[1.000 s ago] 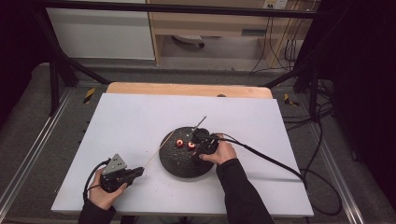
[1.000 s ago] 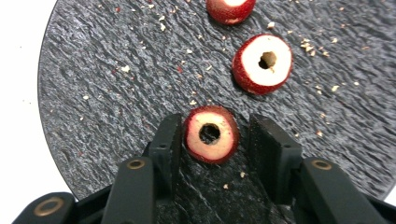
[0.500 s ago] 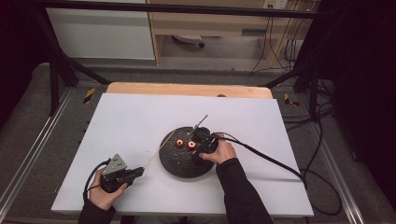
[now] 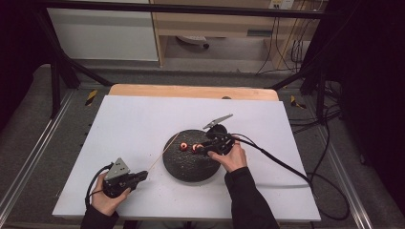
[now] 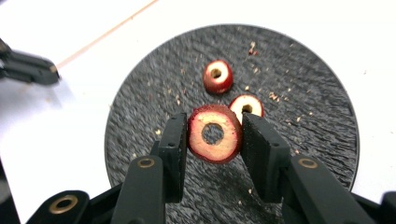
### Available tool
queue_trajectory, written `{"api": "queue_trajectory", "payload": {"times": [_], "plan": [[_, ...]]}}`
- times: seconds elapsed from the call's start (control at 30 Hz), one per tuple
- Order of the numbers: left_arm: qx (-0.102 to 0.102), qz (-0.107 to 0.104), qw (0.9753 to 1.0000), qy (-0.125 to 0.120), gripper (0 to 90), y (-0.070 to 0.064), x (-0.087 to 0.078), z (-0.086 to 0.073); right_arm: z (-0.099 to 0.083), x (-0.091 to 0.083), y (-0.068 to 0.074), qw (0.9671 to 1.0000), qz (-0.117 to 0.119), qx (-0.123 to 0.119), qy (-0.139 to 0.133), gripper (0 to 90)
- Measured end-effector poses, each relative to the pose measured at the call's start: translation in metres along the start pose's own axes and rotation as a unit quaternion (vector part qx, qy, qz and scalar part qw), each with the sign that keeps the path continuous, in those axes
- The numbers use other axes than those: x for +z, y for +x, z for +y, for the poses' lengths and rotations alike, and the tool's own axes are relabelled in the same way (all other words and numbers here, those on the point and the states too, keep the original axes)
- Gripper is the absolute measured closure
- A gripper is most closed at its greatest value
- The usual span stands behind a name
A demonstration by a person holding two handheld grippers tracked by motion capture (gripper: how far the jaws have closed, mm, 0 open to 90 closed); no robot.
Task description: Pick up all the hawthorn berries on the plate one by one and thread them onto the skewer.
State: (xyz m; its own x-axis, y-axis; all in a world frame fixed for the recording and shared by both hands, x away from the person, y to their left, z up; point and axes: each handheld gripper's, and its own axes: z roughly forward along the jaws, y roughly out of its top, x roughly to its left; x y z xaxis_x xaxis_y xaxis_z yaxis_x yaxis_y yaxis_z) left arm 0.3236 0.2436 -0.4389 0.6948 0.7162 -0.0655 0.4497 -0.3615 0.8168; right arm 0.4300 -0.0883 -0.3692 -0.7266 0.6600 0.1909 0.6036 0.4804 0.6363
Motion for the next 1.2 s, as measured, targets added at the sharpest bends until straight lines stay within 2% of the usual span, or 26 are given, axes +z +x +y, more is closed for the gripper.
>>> {"api": "queue_trajectory", "payload": {"times": [0.1,0.23,0.37,0.43,0.53,0.57,0.7,0.77,0.8,0.87,0.93,0.97,1.07,1.1,1.2], "plan": [[0.0,0.001,1.0,-0.001,87.9,-0.001,0.0,0.0,-0.006,-0.004,-0.002,0.9995,0.002,0.019,-0.026,62.4],[-0.002,0.003,1.0,-0.004,87.9,-0.001,0.0,0.0,-0.017,-0.007,-0.005,0.9963,0.011,0.049,-0.07,62.4],[-0.002,0.005,1.0,-0.007,87.9,-0.002,0.0,0.0,-0.028,-0.009,-0.006,0.9896,0.015,0.079,-0.119,62.5],[-0.003,0.006,0.9999,-0.009,87.9,-0.003,0.0,0.001,-0.032,-0.008,-0.006,0.9852,0.015,0.093,-0.143,62.5],[-0.004,0.006,0.9999,-0.013,87.9,-0.004,0.0,0.001,-0.039,-0.008,-0.005,0.9758,0.023,0.117,-0.184,62.5],[-0.005,0.007,0.9999,-0.014,87.9,-0.004,0.0,0.001,-0.041,-0.007,-0.005,0.9711,0.025,0.128,-0.2,62.4],[-0.009,0.01,0.9998,-0.018,87.9,-0.006,0.001,0.001,-0.048,-0.004,-0.004,0.9589,0.027,0.15,-0.24,62.5],[-0.01,0.011,0.9997,-0.019,87.9,-0.007,0.002,0.001,-0.05,-0.002,-0.003,0.9516,0.025,0.161,-0.261,62.5],[-0.012,0.012,0.9996,-0.021,87.9,-0.007,0.002,0.001,-0.051,0.0,-0.003,0.9484,0.026,0.165,-0.27,62.5],[-0.014,0.011,0.9996,-0.024,87.9,-0.008,0.002,0.001,-0.051,0.002,-0.002,0.9445,0.025,0.171,-0.279,62.5],[-0.016,0.012,0.9994,-0.028,87.9,-0.01,0.003,0.002,-0.051,0.004,0.0,0.9383,0.027,0.179,-0.295,62.5],[-0.017,0.012,0.9994,-0.029,87.9,-0.01,0.003,0.002,-0.051,0.005,0.001,0.9338,0.028,0.183,-0.306,62.5],[-0.016,0.012,0.9993,-0.032,87.9,-0.014,0.005,0.003,-0.051,0.007,0.002,0.9249,0.029,0.192,-0.327,62.6],[-0.016,0.012,0.9993,-0.032,87.9,-0.015,0.006,0.003,-0.05,0.008,0.003,0.9203,0.03,0.2,-0.335,62.6],[-0.015,0.012,0.9992,-0.034,88.0,-0.019,0.008,0.004,-0.05,0.009,0.003,0.9113,0.028,0.206,-0.356,62.6]]}}
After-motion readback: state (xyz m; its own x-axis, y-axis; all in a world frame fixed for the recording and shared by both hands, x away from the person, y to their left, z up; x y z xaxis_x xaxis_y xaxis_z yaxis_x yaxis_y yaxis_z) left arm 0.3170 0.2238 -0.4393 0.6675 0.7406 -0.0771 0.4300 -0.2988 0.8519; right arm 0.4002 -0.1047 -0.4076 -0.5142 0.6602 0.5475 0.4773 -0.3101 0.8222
